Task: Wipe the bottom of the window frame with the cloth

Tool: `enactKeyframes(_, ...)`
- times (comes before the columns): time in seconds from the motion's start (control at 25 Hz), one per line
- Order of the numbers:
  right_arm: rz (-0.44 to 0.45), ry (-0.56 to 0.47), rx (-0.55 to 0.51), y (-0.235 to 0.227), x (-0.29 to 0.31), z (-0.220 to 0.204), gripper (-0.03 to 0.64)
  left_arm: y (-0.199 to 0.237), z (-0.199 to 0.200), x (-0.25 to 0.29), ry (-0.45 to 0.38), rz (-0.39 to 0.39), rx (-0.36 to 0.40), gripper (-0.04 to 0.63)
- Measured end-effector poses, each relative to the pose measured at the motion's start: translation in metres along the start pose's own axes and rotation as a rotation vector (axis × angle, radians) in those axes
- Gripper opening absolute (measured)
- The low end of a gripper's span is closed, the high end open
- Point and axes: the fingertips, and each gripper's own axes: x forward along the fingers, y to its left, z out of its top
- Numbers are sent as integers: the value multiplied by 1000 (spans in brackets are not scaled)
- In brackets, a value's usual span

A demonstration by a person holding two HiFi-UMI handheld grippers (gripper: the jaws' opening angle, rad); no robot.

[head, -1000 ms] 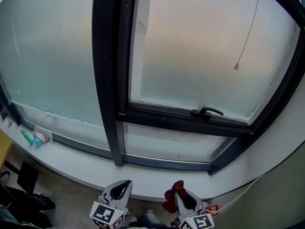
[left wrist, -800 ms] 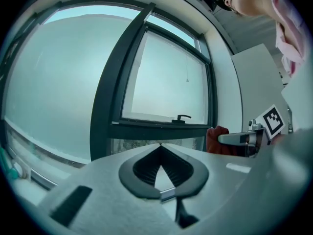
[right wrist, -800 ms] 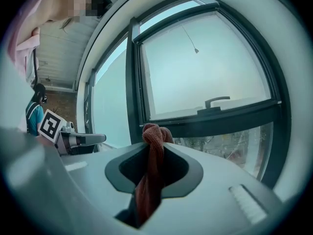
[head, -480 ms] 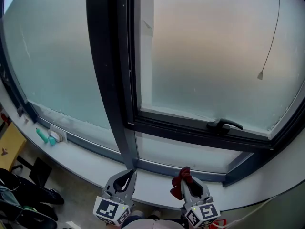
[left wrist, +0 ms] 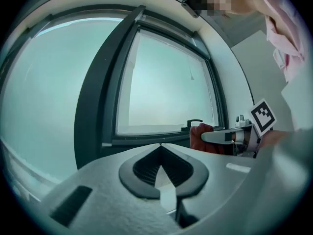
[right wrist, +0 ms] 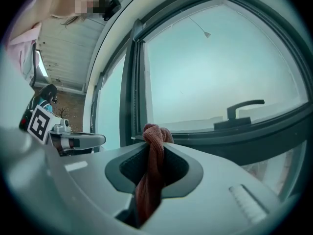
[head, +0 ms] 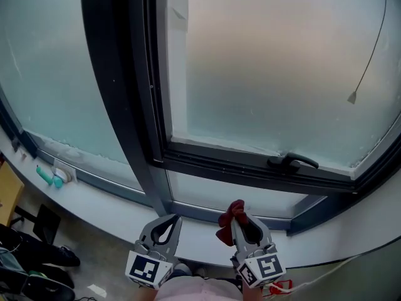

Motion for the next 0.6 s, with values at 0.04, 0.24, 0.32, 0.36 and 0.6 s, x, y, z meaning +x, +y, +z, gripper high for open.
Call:
enactKeyframes(0.04,-13,-11,-10,-2,7,6,69,1,8,8,-27,-9,33,-2)
enactKeyframes(0.24,-26,-36,-37,1,55,33,69,20,33,33,-99,-30,60,-2)
enactKeyframes(0.32,-14,-48,-31,8,78,43,69,26,39,34,-111,-43,82,-2)
enactKeyframes(0.36,-8,-54,-25,12,89,48,69,29,40,34,-112,-51,91,-2)
enactKeyframes(0.6,49,-18,-5,37,157,63,69,57,37,28,-114,-31,48,-2)
